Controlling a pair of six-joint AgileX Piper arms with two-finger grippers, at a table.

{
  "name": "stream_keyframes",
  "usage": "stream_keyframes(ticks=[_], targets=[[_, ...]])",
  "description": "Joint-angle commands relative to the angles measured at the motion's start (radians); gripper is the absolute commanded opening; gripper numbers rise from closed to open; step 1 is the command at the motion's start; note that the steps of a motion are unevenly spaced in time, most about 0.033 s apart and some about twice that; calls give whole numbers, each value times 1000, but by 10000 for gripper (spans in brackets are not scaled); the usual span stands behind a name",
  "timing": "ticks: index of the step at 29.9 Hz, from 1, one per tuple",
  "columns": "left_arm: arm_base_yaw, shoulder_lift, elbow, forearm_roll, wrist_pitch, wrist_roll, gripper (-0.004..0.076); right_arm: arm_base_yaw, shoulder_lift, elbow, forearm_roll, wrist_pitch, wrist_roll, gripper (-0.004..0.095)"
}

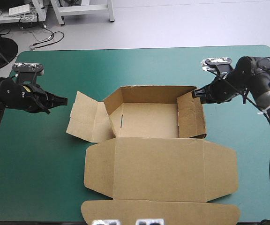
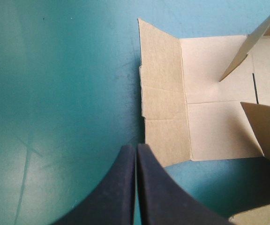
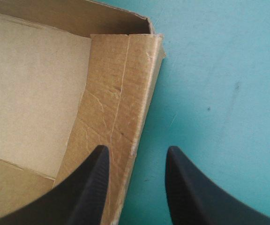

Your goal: Fold the box

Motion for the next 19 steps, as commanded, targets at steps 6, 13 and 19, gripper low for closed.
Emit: stream_keyframes(ticks=[6,13,19], targets=[[-5,-25,-24,-14,-49,1,0,0,96,-22,43,-16,-30,372],[-5,-25,-24,-14,-56,1,-10,0,178,12,196,-30,-159,358],[-3,-16,-24,55,-99,8,-10,0,214,13,222,-35,-168,-17]])
